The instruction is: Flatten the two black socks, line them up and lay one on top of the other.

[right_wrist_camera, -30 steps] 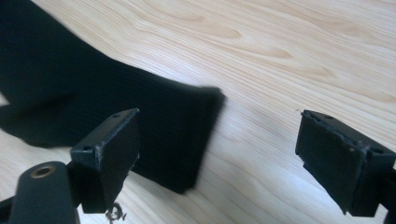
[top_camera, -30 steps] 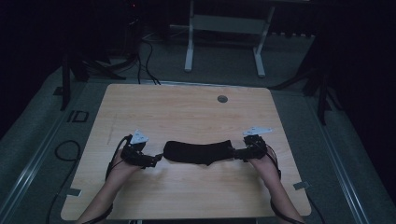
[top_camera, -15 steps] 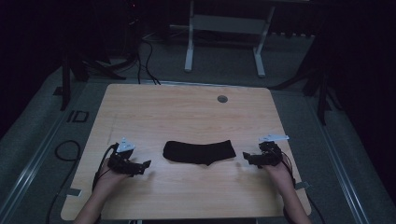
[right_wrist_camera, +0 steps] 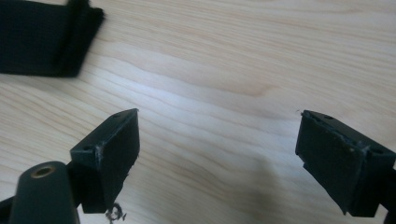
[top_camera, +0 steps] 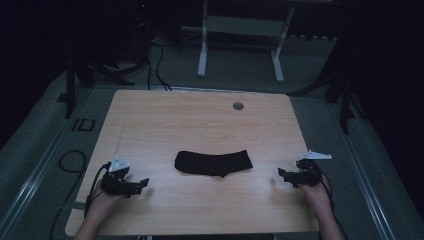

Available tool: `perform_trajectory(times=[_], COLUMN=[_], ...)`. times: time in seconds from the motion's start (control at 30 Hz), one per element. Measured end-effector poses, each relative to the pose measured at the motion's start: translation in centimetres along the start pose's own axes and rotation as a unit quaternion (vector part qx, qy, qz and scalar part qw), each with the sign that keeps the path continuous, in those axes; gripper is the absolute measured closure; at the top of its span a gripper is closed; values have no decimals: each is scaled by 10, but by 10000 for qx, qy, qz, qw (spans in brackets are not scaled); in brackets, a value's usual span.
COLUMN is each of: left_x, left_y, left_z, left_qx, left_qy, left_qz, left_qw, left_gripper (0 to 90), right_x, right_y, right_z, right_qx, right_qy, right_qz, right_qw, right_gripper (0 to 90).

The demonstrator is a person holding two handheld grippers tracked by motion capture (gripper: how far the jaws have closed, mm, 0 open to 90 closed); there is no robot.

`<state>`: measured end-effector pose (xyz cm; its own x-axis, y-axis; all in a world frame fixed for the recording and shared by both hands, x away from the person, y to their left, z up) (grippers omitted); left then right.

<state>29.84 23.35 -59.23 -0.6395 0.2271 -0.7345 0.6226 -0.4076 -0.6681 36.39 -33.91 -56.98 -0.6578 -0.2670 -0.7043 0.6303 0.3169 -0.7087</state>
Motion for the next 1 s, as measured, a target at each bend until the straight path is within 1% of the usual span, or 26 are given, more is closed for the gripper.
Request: perform_trajectory(times=[0.07, 0.13, 0.17, 0.27, 0.3, 0.37, 0.4, 0.43, 0.47, 0.57, 0.6, 0.7, 0.73, 0.8, 0.83, 0.93, 1.0], left_x=[3, 7, 8, 11, 13, 15, 17, 17, 20, 24, 25, 28, 28, 28, 27, 28, 30], left_y=[-3, -6, -7, -12, -13, -16, -17, -17, -20, -24, -25, -29, -30, -33, -34, -37, -40], left_z=[-1, -4, -4, -6, -7, -8, -10, -10, -11, -11, -11, -12, -11, -11, -11, -11, -12], left_qx=[-8, -64, -46, 1, -23, -4, -63, -63, -125, -143, -182, -224, -227, -265, -245, -260, -356], left_qy=[-46, -81, -130, -125, -149, -225, -282, -282, -319, -349, -348, -383, -401, -427, -450, -452, -453], left_qz=[40, 75, 114, 158, 163, 199, 196, 196, 228, 262, 269, 323, 382, 446, 502, 528, 556], left_qw=[10000, 9999, 9998, 9998, 9998, 9995, 9994, 9994, 9992, 9989, 9989, 9985, 9982, 9977, 9974, 9972, 9968], left_gripper=[88, 87, 87, 100, 99, 99, 99, 99, 99, 99, 99, 99, 99, 99, 99, 99, 99], right_x=[3, 7, 9, 14, 16, 20, 21, 21, 23, 30, 32, 39, 41, 44, 45, 48, 51], right_y=[-2, -4, -5, -9, -10, -14, -16, -16, -17, -24, -26, -28, -29, -31, -32, -35, -37], right_z=[3, 5, 7, 8, 8, 9, 9, 9, 9, 11, 12, 16, 16, 18, 18, 21, 22], right_qx=[39, 50, 57, 23, 26, 37, 52, 52, 59, 108, 114, 126, 153, 188, 210, 288, 351], right_qy=[33, 80, 99, 166, 178, 212, 220, 220, 250, 337, 362, 443, 470, 513, 527, 580, 601], right_qz=[-21, -12, -12, 4, 7, 43, 67, 67, 96, 159, 168, 133, 126, 195, 242, 327, 431], right_qw=[10000, 10000, 9999, 9999, 9998, 9998, 9997, 9997, 9996, 9992, 9991, 9988, 9987, 9983, 9981, 9974, 9966], right_gripper=[136, 136, 137, 139, 139, 140, 140, 140, 140, 140, 141, 141, 141, 142, 141, 142, 142])
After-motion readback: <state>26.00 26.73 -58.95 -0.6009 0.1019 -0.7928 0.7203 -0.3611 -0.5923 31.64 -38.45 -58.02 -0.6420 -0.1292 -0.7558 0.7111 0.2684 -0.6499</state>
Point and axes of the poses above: each handheld gripper's, and its own axes: y roughly forward along the jaws, x roughly out of its underside, z roughly to its right, the point moved 4 cm from there along y, roughly forward along the jaws, and after that the axes turned 1 degree about z, right-handed, at the moved point
